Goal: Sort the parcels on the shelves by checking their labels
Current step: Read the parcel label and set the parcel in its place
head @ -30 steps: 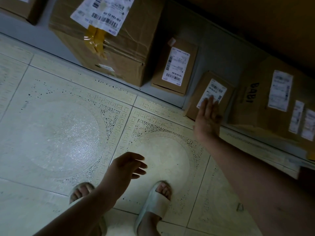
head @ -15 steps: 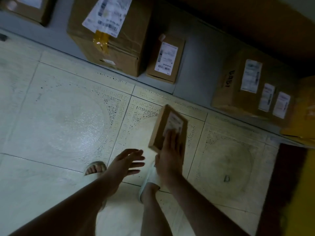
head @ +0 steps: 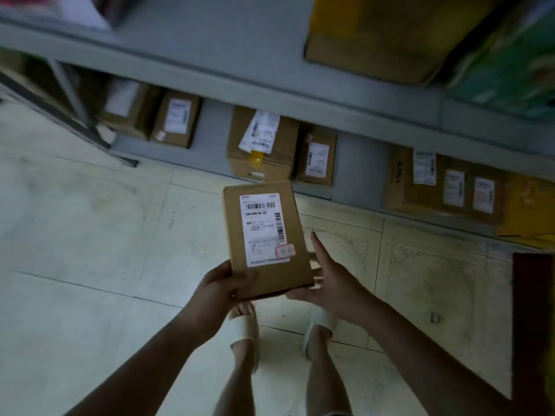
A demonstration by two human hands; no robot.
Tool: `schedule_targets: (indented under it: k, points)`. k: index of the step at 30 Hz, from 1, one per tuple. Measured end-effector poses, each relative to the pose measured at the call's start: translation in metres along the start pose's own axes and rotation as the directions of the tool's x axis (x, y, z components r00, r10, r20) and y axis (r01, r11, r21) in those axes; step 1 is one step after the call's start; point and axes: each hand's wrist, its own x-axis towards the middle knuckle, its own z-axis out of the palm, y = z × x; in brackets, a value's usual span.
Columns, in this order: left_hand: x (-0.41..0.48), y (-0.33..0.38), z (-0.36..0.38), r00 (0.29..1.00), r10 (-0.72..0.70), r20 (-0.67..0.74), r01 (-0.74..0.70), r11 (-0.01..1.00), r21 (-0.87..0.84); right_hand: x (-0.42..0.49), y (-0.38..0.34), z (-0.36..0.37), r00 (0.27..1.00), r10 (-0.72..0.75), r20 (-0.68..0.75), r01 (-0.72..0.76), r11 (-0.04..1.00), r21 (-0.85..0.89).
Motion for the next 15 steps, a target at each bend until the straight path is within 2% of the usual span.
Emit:
schedule_targets:
  k: [3,6,8,11,15]
  points:
    - [-0.073,0.047,-0.012,0.991,0.100,0.084,-0.102,0.995,0.019,-0.050,-0.070,0.005,0.989,-0.146,0.010,0.145,0.989,0.039]
    - [-0.154,0.104,-0.013,0.974,0.221,0.045,-0.224,0.973,0.063,-0.111,-0.141,0.004,0.955,-0.275,-0.109,0.282,0.958,0.055]
    - [-0.210,0.140,-0.006,0.935,0.354,0.008,-0.351,0.924,0.148,-0.154,-0.186,0.002,0.924,-0.339,-0.178,0.360,0.927,0.104]
    - [-0.292,0.191,0.006,0.806,0.589,-0.052,-0.569,0.797,0.204,-0.218,-0.249,-0.003,0.842,-0.459,-0.282,0.502,0.859,0.101]
    - [-0.377,0.234,0.021,0.639,0.769,-0.024,-0.746,0.627,0.223,-0.294,-0.313,-0.015,0.731,-0.588,-0.347,0.632,0.775,0.019]
